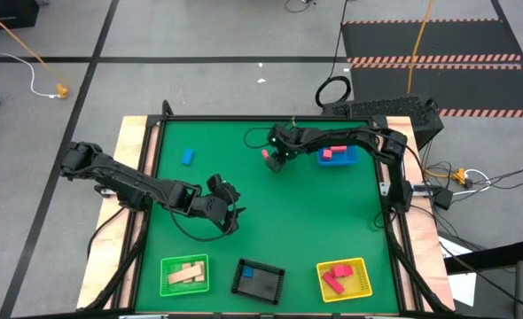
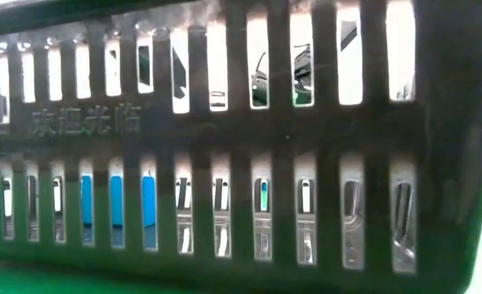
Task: Sort & place blocks by color
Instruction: Put the blue block into the black bin
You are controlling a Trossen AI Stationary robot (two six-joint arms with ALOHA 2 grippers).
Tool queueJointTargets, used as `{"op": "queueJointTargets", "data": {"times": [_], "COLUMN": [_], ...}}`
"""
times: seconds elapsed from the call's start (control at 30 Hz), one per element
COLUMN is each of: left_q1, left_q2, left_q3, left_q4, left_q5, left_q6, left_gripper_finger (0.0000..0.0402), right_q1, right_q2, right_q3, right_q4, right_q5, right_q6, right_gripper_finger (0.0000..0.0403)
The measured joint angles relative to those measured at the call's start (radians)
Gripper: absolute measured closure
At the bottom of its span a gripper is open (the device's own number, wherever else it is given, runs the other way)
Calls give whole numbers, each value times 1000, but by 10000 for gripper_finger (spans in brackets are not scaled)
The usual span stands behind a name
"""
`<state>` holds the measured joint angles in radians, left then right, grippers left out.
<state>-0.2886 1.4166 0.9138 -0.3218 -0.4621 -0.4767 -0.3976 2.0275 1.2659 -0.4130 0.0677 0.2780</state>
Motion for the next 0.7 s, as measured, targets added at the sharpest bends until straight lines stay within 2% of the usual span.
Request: {"op": "queueJointTargets", "data": {"times": [0.2, 0.43, 0.7], "left_q1": [-1, -3, -5], "left_q2": [0, 0, 0], "left_q3": [0, 0, 0], "left_q4": [-1, -7, -7], "left_q5": [0, 0, 0], "left_q6": [0, -2, -21], "left_gripper_finger": [167, 167, 167], "right_q1": [52, 128, 246], "right_q2": [-44, -138, -248], "right_q3": [-2, -9, -8], "right_q4": [-100, -218, -267], "right_q5": [-23, -41, -107], "right_q6": [-2, 50, 133], "right_gripper_finger": [240, 260, 258]}}
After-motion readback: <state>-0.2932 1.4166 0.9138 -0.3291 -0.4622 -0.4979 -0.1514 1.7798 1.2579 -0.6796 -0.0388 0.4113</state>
